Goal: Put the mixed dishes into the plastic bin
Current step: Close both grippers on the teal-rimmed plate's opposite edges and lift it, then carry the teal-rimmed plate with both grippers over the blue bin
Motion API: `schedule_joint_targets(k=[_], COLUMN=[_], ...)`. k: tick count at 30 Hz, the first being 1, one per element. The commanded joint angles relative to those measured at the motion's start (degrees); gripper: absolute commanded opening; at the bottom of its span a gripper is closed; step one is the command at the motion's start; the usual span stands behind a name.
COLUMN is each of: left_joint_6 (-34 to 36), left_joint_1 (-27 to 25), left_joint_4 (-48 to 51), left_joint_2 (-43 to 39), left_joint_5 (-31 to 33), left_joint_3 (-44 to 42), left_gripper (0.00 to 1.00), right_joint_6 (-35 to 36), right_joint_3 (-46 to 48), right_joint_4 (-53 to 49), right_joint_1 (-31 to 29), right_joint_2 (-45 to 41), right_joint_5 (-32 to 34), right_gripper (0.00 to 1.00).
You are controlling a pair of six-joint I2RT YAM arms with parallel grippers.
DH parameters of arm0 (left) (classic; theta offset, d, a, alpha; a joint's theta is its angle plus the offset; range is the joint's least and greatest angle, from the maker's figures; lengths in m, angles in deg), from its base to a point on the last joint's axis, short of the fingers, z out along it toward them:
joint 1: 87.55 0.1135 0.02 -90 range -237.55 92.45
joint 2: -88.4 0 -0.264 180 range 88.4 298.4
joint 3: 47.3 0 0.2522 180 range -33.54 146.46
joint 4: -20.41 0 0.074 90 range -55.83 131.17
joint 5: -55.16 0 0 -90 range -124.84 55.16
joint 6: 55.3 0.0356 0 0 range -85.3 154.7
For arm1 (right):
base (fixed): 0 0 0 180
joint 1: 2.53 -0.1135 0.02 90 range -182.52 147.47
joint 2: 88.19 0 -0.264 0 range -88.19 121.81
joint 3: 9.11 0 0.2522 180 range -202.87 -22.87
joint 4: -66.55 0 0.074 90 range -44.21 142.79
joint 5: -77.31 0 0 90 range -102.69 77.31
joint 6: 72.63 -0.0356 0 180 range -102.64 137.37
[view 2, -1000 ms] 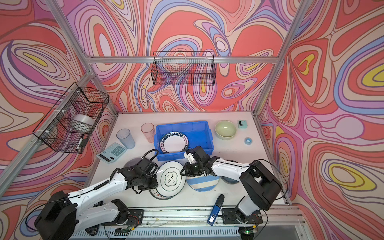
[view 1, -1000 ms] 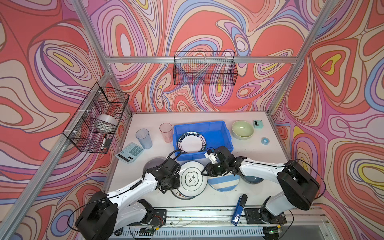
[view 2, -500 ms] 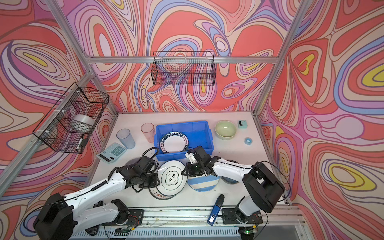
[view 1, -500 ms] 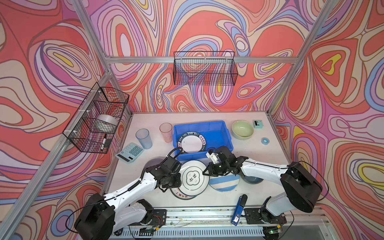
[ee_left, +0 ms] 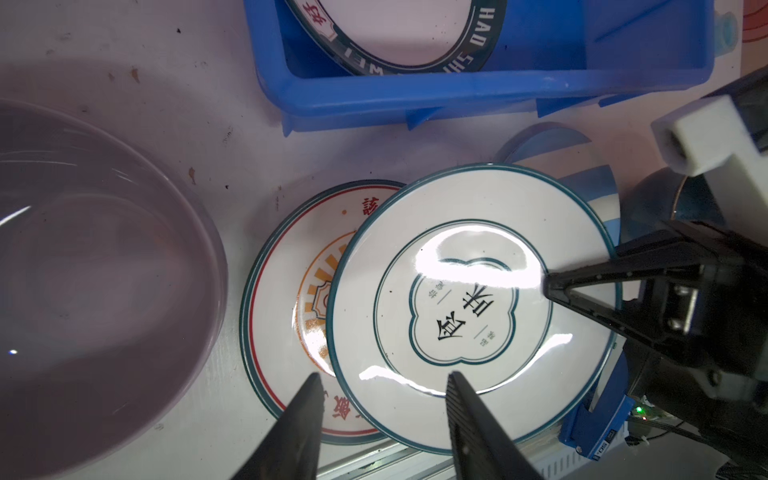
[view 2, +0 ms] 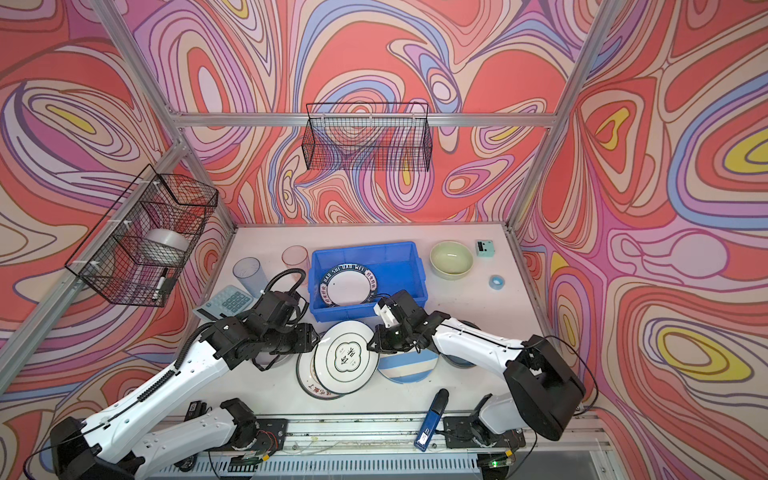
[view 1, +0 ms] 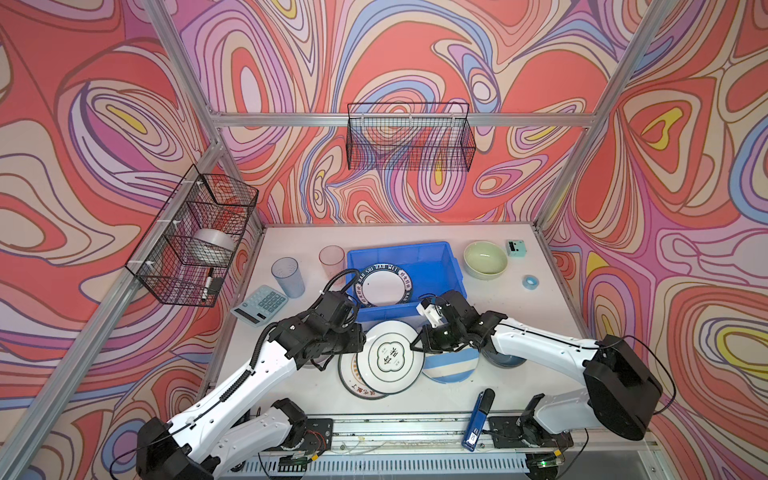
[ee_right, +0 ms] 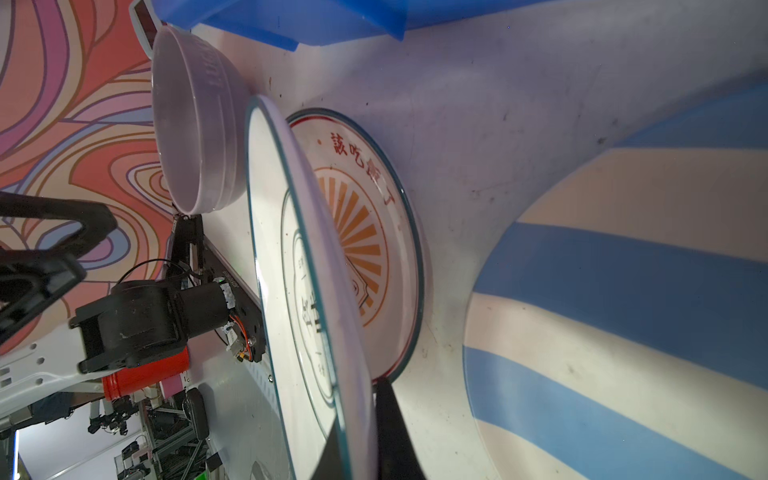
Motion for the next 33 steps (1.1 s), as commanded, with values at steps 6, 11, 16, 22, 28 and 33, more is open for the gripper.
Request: schedule_joint_targets(k=[6, 11, 16, 22, 28, 33], left_joint_6=[4.7, 7.45, 9.62, 10.75, 12.63, 13.24], left_joint_1=[5.69, 11.0, 14.06, 15.66, 16.07, 16.18], left_joint_4=[8.17, 8.04, 6.88, 2.1, 0.36, -0.48], left_joint_2=[3.69, 3.8, 5.64, 8.47, 14.85, 18.65], left_joint_5=[2.6, 0.27, -0.92, -1.99, -2.37, -0.67], left_joint_3=[6.73, 8.92, 10.84, 11.68, 15.44, 16.83], left_gripper=[0.51, 0.5, 0.45, 0.41, 0.38, 0.36], right_joint_6=[2.6, 5.19, 7.55, 11.43, 11.49, 10.71], right_joint_3=[-7.51, -13.17, -21.15, -31.03, -39.81, -42.31], right_joint_4=[-5.9, -10.45, -13.78, -14.91, -13.67, -9.94], right_joint_1=[2.99, 7.73, 13.38, 15.64, 16.83, 17.21], right_joint_2=[-4.17, -4.54, -1.1, 6.63, 16.63, 22.61], right_joint_5=[0.91, 0.84, 2.21, 7.58, 10.25, 10.32], right_gripper=[0.0, 0.0, 0.0, 0.0, 0.0, 0.0])
